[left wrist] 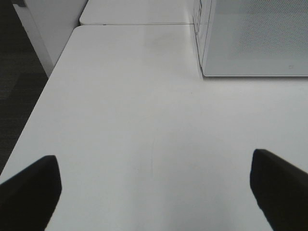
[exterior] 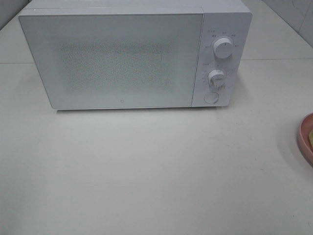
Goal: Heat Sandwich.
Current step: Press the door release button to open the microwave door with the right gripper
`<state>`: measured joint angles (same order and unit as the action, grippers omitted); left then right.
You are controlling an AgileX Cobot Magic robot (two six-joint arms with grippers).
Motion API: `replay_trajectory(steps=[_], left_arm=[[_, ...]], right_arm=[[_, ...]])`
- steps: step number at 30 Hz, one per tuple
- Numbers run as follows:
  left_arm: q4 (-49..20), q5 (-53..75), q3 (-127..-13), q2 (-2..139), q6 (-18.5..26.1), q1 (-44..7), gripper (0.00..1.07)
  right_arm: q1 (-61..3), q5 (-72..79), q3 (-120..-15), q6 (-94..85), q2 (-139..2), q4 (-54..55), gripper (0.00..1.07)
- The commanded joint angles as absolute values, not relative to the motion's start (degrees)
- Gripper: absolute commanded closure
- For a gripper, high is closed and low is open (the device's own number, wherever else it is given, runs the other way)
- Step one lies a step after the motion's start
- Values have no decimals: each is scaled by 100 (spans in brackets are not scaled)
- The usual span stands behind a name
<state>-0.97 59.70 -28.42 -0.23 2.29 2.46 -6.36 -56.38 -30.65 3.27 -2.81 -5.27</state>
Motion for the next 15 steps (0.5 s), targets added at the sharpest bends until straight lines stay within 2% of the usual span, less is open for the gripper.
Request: replay_trajectory(steps=[1, 15], left_arm=[[-97, 5936, -2836, -189, 206, 246, 8], [-97, 5936, -2836, -189, 206, 246, 8]], right_arm=[[-602, -5357, -3117, 384, -533, -527, 31], [-602, -4303, -3117, 384, -1748, -527, 31]])
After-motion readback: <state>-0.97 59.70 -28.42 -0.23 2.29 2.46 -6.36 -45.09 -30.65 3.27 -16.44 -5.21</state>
